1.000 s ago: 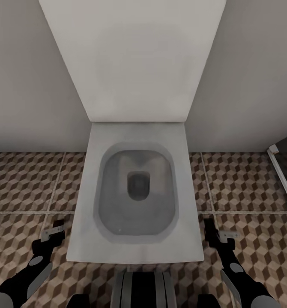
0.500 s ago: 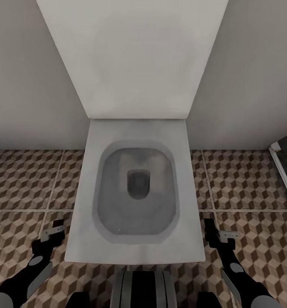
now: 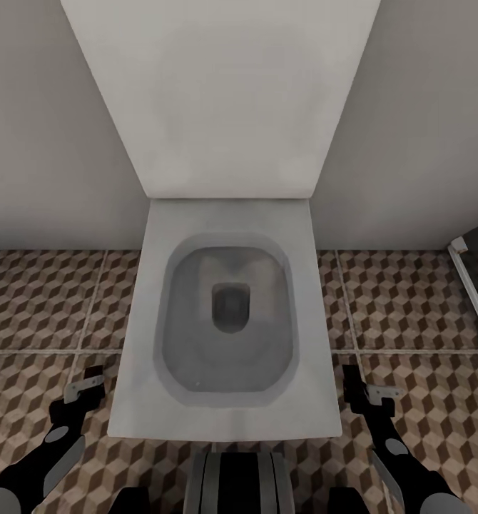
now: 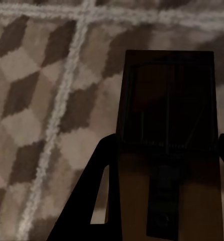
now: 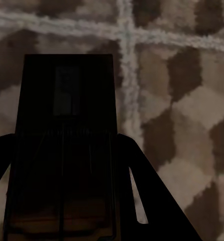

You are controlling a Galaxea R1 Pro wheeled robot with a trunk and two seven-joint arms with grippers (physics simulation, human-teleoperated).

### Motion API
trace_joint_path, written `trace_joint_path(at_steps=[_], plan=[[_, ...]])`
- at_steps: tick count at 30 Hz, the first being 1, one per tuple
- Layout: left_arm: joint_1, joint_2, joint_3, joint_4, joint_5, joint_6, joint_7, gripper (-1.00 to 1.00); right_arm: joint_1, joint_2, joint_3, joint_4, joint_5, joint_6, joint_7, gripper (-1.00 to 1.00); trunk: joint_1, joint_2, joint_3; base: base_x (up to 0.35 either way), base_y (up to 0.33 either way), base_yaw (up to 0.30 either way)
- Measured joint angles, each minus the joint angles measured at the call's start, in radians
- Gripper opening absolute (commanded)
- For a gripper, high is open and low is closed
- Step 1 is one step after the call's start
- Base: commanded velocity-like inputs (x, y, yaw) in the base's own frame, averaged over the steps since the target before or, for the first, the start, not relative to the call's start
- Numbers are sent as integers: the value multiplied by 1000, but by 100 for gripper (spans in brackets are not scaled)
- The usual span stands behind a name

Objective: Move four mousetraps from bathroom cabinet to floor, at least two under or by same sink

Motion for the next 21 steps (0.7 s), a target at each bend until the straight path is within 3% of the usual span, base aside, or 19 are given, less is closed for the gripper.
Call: trace_joint_path(at_steps=[6,11,21], plan=[[0,4,6,0,0,0,1,-100,0,0,0,-1,0,1,-1,-100,0,0,0,0,0,0],[0,11,13,0,0,0,1,-100,0,0,1,-1,0,1,-1,-100,2,-1,-19,0,0,0],[0,14,15,0,0,0,1,-100,0,0,1,-1,1,1,-1,-100,2,-1,-19,0,0,0]])
